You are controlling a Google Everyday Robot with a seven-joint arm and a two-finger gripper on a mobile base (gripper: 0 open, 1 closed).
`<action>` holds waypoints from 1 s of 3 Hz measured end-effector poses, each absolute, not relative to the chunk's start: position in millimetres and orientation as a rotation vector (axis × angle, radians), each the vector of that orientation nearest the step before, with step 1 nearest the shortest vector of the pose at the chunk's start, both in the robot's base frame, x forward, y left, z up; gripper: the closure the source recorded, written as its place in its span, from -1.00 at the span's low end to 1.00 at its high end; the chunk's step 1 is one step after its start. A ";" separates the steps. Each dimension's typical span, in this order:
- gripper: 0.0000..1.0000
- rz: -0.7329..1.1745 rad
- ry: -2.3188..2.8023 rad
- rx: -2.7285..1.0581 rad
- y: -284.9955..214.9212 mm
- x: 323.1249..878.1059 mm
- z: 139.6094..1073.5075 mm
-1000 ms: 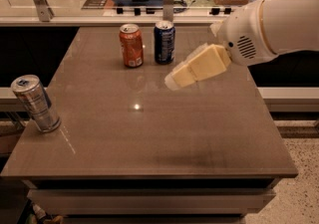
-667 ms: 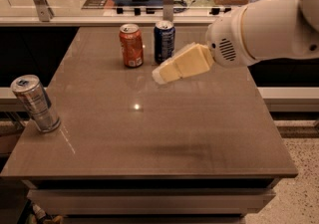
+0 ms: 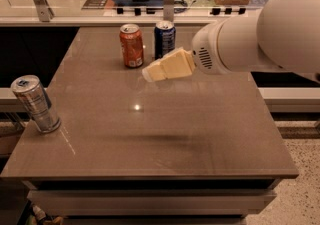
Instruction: Move coke can near redbull can
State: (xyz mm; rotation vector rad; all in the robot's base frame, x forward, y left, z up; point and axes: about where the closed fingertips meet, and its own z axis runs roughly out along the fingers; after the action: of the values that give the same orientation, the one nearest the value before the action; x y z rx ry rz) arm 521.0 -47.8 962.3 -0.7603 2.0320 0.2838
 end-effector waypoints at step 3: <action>-1.00 0.300 1.932 -0.744 -21.7 539.0 955.6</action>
Offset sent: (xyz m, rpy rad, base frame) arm 0.0157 0.0187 -0.0096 0.0482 -0.0984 -0.0145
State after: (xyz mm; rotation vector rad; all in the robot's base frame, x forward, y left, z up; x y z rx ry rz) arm 539.0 -21.7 955.6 -0.7439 1.9320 0.2999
